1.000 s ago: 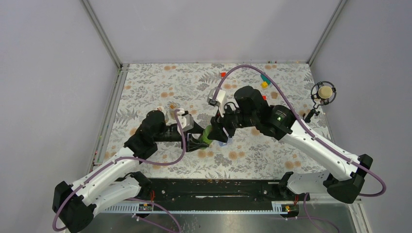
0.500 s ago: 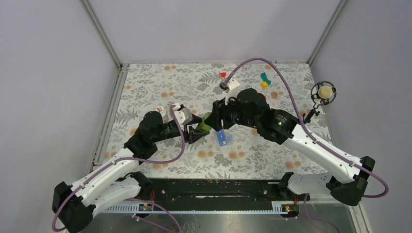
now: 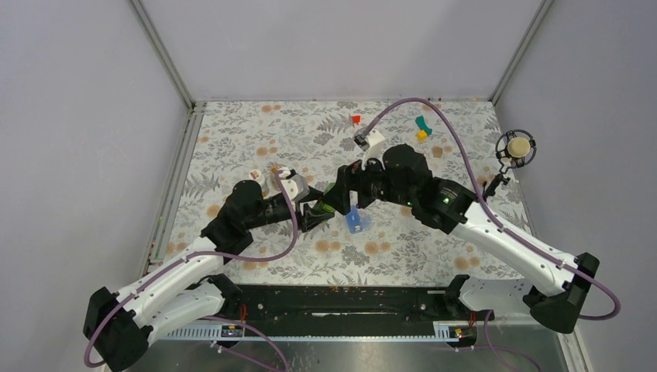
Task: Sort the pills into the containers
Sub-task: Screw the lid of the pill bottle onto the pill bottle, then place the pill bottle at the center of the board.
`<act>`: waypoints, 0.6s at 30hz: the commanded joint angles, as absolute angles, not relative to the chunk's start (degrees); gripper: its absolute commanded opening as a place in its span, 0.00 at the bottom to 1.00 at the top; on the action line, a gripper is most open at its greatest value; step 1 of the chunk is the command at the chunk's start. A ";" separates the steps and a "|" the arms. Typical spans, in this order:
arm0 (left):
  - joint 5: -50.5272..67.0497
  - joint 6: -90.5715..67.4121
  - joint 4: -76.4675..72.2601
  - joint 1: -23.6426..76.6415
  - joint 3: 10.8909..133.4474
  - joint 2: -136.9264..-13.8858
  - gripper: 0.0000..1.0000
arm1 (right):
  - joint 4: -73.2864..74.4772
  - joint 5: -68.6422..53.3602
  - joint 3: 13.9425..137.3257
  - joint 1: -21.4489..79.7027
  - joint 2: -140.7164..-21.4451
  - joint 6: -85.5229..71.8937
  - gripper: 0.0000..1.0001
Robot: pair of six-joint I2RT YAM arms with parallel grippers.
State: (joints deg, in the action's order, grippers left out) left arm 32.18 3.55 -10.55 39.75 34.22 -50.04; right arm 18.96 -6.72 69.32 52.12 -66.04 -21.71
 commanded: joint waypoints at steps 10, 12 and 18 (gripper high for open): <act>30.77 1.66 -18.12 39.97 33.72 -50.84 0.23 | 22.68 -6.40 72.49 52.03 -73.22 -23.53 0.55; 31.00 1.30 -19.00 39.98 33.35 -50.72 0.32 | 22.51 -3.52 72.56 52.01 -73.26 -24.13 0.47; 27.79 0.17 -19.64 39.99 31.97 -50.15 0.99 | 22.22 12.59 71.53 51.62 -70.67 -22.60 0.41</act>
State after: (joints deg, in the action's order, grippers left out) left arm 30.72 1.08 -14.83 39.75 32.42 -51.07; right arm 22.57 -1.80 70.24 52.34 -73.21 -23.75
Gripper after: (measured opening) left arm 0.910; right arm 0.599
